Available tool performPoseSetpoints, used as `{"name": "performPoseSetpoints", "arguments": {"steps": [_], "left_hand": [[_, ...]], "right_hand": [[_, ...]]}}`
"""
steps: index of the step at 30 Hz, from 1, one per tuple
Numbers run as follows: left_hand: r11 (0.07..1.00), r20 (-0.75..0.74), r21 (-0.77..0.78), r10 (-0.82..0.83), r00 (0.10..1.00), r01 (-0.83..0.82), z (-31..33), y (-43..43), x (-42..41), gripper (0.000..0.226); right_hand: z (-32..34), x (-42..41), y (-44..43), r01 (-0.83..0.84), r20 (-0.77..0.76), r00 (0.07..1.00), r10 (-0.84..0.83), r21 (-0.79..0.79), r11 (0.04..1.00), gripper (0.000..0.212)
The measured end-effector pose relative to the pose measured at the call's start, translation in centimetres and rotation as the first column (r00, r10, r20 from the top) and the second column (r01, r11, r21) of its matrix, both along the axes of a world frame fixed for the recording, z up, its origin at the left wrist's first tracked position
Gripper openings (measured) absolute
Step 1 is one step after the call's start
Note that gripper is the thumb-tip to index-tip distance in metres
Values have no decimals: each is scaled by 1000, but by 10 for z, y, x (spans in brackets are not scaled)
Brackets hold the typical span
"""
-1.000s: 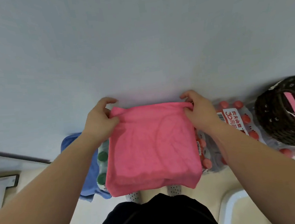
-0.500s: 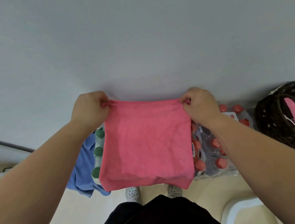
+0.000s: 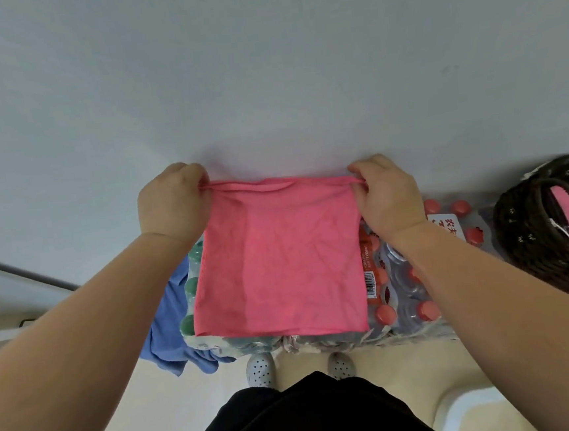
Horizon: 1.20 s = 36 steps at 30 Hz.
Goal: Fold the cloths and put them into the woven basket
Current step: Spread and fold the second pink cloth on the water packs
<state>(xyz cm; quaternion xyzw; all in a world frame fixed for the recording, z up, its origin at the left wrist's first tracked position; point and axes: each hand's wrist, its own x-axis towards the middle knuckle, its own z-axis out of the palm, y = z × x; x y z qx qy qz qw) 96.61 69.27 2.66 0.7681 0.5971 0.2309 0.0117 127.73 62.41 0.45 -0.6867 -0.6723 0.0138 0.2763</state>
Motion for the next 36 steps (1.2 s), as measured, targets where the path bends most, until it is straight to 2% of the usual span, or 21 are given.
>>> {"name": "performPoseSetpoints", "arguments": {"steps": [5, 9, 15, 18, 22, 27, 31, 34, 36], "left_hand": [[995, 134, -95, 8, 991, 5, -9, -35, -21, 8], [989, 166, -134, 82, 983, -60, -15, -86, -35, 11], [978, 155, -155, 166, 974, -142, -33, -147, -45, 18], [983, 166, -137, 141, 976, -118, -41, -164, -48, 18], [992, 114, -125, -16, 993, 30, -58, -171, -60, 7], [948, -1, -276, -164, 986, 158, -79, -169, -80, 18], [884, -33, -390, -293, 955, 258, -77, -156, -85, 22], [878, 31, -379, -304, 952, 293, -63, -145, -81, 27], [907, 75, -332, -247, 966, 257, -58, -135, -72, 37]], "right_hand": [[-1, 2, -38, -127, -105, 988, 113, -136, 983, 11], [-1, 3, -79, -171, -185, 975, 125, -258, 951, 16], [-5, 0, -119, -345, -194, 933, 304, -231, 910, 17], [-9, -3, -132, -402, -179, 912, 369, -215, 890, 19], [-21, -8, -141, -379, -119, 925, 360, -272, 884, 24], [-37, -17, -150, -334, 38, 924, 382, -411, 848, 18], [-39, -29, -154, -238, 134, 929, 345, -497, 834, 18], [-28, -39, -153, -178, 173, 936, 305, -515, 838, 14], [-20, -49, -148, -127, 174, 956, 238, -485, 865, 27]]}}
